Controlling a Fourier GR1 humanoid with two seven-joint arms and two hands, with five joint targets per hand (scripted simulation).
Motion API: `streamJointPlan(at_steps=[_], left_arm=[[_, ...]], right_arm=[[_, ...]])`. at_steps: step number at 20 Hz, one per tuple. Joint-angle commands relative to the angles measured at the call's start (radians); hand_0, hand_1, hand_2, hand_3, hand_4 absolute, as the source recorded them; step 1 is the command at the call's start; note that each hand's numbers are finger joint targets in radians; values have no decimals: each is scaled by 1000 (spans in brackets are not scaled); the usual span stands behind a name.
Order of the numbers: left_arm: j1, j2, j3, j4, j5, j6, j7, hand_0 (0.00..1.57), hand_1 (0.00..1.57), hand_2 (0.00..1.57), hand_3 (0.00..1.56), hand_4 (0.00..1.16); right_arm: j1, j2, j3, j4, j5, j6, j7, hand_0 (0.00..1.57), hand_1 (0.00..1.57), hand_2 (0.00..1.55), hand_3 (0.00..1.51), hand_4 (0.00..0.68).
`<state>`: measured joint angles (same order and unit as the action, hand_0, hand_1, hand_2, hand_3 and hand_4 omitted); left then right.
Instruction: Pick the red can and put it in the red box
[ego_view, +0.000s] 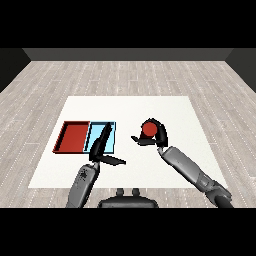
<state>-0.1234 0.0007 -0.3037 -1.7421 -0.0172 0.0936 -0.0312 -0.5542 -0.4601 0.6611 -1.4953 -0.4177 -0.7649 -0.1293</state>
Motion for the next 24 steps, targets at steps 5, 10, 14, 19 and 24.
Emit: streamJointPlan(at_steps=[5, 10, 14, 19, 24], left_arm=[[-138, -1, -66, 65, 21, 72, 124, 0, 0, 0, 0, 0], [-152, -1, -68, 166, 77, 60, 54, 0, 0, 0, 0, 0], [-161, -1, -189, 278, 71, 190, -32, 0, 0, 0, 0, 0], [-127, 0, -155, 293, 132, 137, -90, 0, 0, 0, 0, 0], [-193, -1, -100, 292, 165, 113, 8, 0, 0, 0, 0, 0]], right_arm=[[37, 30, -61, -63, 138, 62, 50, 1511, 1511, 1465, 1394, 575], [15, 88, -59, -146, 259, 31, 188, 1495, 1495, 1451, 1385, 554], [1, 110, -87, -138, 318, 78, 231, 1441, 1441, 1417, 1374, 527], [56, 163, -144, -195, 368, 160, 248, 1457, 1457, 1442, 1386, 551], [93, 274, -179, -104, 411, 224, 150, 1472, 1472, 1436, 1377, 562]])
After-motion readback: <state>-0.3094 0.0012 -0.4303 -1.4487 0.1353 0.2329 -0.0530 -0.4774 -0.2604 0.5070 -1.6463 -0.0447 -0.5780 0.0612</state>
